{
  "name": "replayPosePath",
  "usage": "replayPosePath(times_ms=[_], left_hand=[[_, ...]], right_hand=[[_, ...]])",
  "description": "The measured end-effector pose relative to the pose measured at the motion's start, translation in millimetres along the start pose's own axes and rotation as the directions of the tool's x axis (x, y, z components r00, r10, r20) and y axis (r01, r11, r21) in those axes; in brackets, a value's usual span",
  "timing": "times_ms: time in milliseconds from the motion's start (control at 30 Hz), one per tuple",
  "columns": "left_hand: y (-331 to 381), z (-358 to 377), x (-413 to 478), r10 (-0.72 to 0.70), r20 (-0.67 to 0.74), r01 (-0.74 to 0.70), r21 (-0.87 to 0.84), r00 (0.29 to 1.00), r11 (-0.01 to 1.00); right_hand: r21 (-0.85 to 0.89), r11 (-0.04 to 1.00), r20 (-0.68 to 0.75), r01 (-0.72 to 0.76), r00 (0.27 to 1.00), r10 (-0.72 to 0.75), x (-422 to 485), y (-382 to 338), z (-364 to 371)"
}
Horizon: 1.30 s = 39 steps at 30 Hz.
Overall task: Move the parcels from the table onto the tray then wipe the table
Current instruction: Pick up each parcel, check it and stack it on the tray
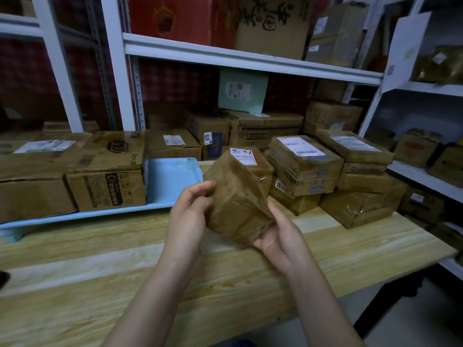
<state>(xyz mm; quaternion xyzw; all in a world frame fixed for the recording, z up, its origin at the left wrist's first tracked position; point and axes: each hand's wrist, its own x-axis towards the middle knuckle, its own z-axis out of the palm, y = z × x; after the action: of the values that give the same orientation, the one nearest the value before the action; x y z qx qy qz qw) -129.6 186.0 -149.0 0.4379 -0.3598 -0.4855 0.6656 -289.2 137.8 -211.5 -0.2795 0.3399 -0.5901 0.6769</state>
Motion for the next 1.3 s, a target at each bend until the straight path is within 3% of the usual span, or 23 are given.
replayPosePath(times_ms=[200, 400, 633, 900, 1300], left_hand=[[-1.2, -2.0, 1.1, 0.012, -0.010, -0.011, 0.073, 1.000, 0.997], [-9.1, -4.0, 3.2, -0.013, 0.020, 0.009, 0.192, 1.000, 0.981], [-6.8, -1.7, 1.1, -0.023, -0.013, 0.025, 0.171, 1.000, 0.985], [-1.2, 1.7, -3.6, -0.071, 0.012, 0.069, 0.130, 0.997, 0.989], [-0.5, -6.0, 3.0, -0.125, -0.066, 0.128, 0.035, 0.990, 0.991]], right_hand=[[0.179, 0.982, -0.059, -0.053, 0.996, 0.065, -0.1, -3.3, -3.2], [0.199, 0.979, -0.086, 0.041, 0.996, -0.024, 2.5, -0.7, -6.9], [0.002, 0.995, -0.039, 0.104, 0.994, -0.104, 5.7, -0.1, -12.1], [0.090, 0.981, -0.044, 0.173, 0.985, -0.170, 0.3, -5.0, -7.1], [0.015, 0.977, -0.032, 0.214, 0.977, -0.213, -3.9, -8.6, -0.3]])
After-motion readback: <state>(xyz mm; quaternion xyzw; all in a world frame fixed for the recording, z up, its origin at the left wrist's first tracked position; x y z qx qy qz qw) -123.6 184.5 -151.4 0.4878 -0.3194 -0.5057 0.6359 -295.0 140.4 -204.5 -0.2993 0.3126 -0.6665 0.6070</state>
